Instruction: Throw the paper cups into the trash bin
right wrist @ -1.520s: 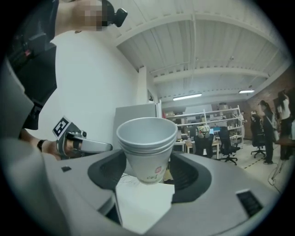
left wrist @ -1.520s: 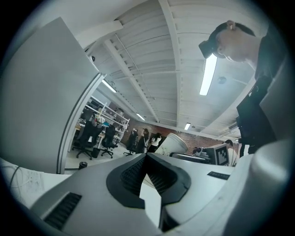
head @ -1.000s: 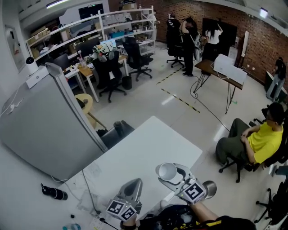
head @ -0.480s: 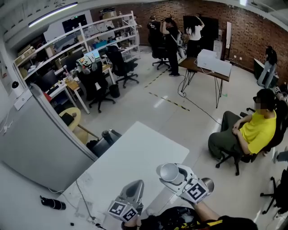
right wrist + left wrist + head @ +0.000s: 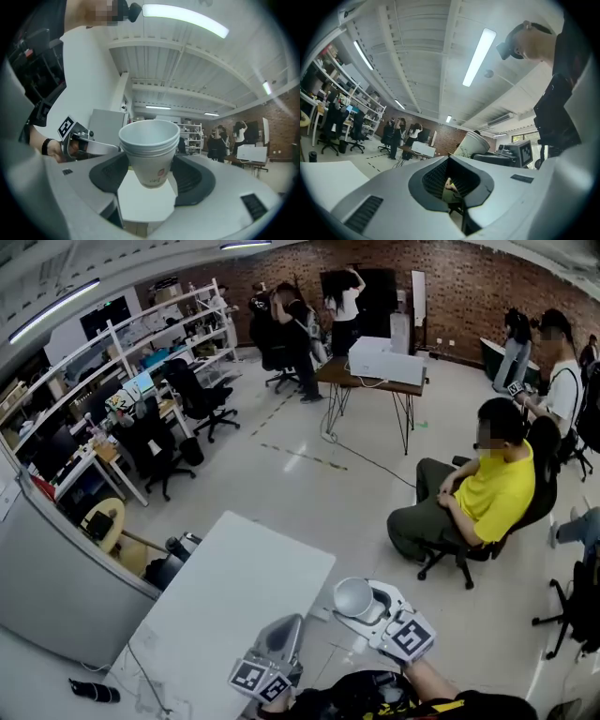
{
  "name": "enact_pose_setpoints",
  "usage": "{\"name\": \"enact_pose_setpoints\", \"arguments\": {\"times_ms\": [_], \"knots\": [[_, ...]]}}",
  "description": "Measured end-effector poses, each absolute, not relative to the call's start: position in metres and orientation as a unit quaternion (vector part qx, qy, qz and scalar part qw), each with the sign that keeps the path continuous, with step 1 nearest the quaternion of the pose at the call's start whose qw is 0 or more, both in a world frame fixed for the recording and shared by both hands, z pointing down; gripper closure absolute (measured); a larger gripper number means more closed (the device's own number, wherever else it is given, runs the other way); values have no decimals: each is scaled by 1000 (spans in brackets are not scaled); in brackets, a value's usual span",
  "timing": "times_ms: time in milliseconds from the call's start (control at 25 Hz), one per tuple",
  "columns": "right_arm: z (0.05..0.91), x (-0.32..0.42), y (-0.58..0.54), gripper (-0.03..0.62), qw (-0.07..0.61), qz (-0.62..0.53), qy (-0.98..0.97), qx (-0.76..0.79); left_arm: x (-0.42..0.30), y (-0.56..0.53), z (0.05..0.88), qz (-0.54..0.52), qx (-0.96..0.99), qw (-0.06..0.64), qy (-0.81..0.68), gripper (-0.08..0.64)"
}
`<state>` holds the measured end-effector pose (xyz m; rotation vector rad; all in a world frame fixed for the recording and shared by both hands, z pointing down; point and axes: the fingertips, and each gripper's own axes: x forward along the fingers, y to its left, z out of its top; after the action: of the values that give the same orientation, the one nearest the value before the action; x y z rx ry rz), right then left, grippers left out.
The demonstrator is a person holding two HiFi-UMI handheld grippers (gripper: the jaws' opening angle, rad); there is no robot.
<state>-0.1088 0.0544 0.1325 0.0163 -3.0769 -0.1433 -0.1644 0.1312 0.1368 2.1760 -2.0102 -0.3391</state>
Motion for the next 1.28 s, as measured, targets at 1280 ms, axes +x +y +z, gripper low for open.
{"name": "enact_pose_setpoints", "arguments": {"times_ms": [1280], "knots": [[133, 25, -106, 284, 34, -22, -929, 368, -101, -99, 154, -77, 909, 116, -393, 559]]}}
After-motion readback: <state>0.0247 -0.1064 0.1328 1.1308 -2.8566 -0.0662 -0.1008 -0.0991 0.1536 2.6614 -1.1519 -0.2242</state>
